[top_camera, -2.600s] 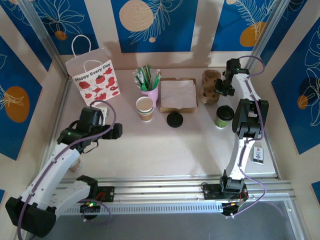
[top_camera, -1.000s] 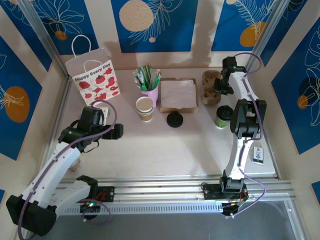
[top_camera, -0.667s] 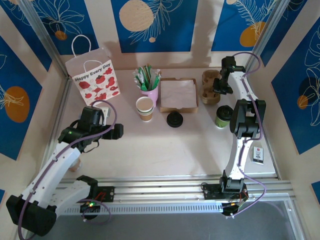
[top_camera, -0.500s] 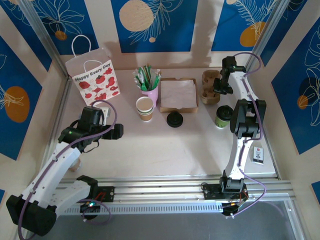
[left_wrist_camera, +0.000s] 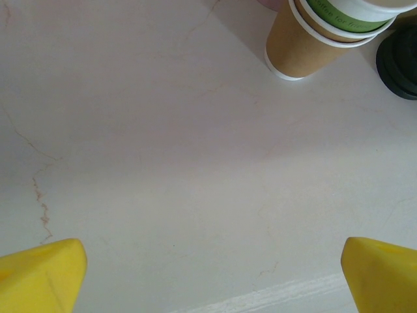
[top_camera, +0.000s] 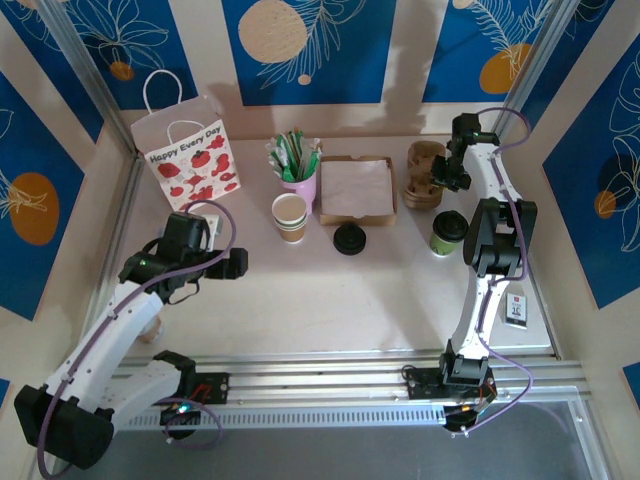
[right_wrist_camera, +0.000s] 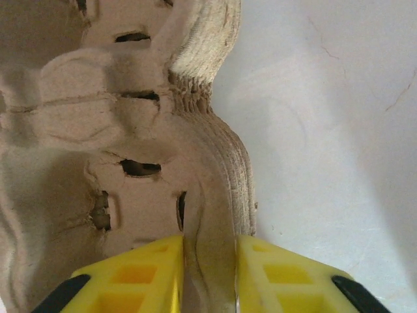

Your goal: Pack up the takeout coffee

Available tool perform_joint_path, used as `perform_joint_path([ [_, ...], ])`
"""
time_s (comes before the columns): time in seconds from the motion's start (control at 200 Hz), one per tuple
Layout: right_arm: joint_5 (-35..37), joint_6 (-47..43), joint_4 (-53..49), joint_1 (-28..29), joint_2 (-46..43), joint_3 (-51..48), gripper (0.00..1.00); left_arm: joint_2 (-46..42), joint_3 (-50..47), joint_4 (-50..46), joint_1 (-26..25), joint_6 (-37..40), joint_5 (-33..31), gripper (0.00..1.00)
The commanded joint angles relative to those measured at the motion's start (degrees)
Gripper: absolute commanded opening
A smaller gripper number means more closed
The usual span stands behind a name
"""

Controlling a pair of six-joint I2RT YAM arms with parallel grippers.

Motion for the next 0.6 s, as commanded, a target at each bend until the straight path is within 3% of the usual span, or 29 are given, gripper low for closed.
perform_joint_path([
  [0.0, -1.15, 0.45, -1.52, 0.40, -0.24, 2.59, 0.29, 0.26, -0.50, 0.37, 0.63, 1.10, 0.82, 1.00],
  [0.145, -0.70, 0.42, -1.55, 0.33, -0.15, 1.86, 0.31, 0.57, -0.46, 0.43, 0.61, 1.09, 1.08, 1.00],
  [0.275, -0.29, 0.30, -1.35, 0.33, -0.13, 1.40, 0.22, 0.54, -0.46, 0.35, 0.60, 1.17, 1.08, 1.00],
  [0.35, -0.61, 0.35, -1.10, 0.12, -0.22, 0.88, 0.22, 0.48, -0.46, 0.38, 0.63, 1.10, 1.08, 1.00],
  [0.595, 0.89, 1.22, -2.16, 0.03, 0.16, 0.31, 0.37, 0.24, -0.46, 0.35, 0.62, 1.18, 1.17, 1.00],
])
